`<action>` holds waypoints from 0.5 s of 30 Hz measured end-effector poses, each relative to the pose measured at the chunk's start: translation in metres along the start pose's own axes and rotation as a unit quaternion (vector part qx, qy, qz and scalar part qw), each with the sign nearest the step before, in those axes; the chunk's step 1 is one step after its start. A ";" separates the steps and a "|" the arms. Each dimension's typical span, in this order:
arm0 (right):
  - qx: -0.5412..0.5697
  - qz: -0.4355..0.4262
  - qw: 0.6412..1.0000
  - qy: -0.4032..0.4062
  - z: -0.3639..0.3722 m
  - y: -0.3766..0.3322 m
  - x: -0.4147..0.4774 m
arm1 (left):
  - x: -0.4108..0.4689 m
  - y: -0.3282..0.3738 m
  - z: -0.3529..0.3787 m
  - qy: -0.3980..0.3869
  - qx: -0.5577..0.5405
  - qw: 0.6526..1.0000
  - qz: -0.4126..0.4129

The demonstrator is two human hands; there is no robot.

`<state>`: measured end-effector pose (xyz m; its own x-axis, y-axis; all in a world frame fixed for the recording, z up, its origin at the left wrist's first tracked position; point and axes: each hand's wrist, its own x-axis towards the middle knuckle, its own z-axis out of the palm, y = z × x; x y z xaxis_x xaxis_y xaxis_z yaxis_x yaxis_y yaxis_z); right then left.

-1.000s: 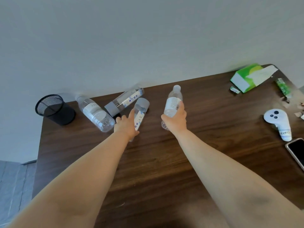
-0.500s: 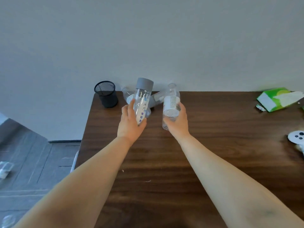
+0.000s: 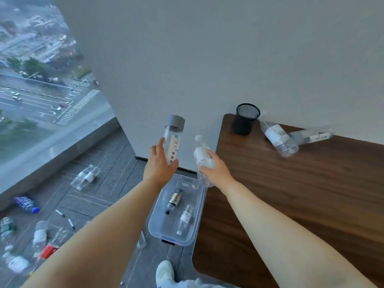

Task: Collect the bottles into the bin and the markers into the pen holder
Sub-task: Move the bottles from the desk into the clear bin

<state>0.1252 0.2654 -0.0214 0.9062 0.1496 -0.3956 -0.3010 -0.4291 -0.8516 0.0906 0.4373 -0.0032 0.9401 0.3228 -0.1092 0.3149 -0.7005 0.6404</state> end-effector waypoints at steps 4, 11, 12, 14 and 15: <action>-0.021 0.067 0.997 -0.020 0.052 -0.002 0.007 | 0.002 -0.042 -0.026 -0.028 0.003 0.999 -0.017; -0.053 0.084 0.995 -0.002 0.081 -0.008 0.005 | 0.007 -0.082 -0.043 -0.091 0.034 0.995 -0.016; -0.056 0.088 0.995 0.010 0.081 -0.008 0.005 | 0.008 -0.085 -0.041 -0.105 0.037 0.994 -0.018; -0.062 0.097 0.993 0.026 0.080 -0.009 0.004 | 0.007 -0.091 -0.035 -0.136 0.037 0.990 -0.029; -0.065 0.099 0.993 0.029 0.080 -0.008 0.003 | 0.007 -0.093 -0.032 -0.152 0.037 0.987 -0.037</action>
<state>0.1070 0.3407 -0.0430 0.8503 0.0003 -0.5263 -0.4369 -0.5571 -0.7062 0.0640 0.5249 -0.0393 0.9066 0.1763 -0.3835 0.3815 -0.7309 0.5659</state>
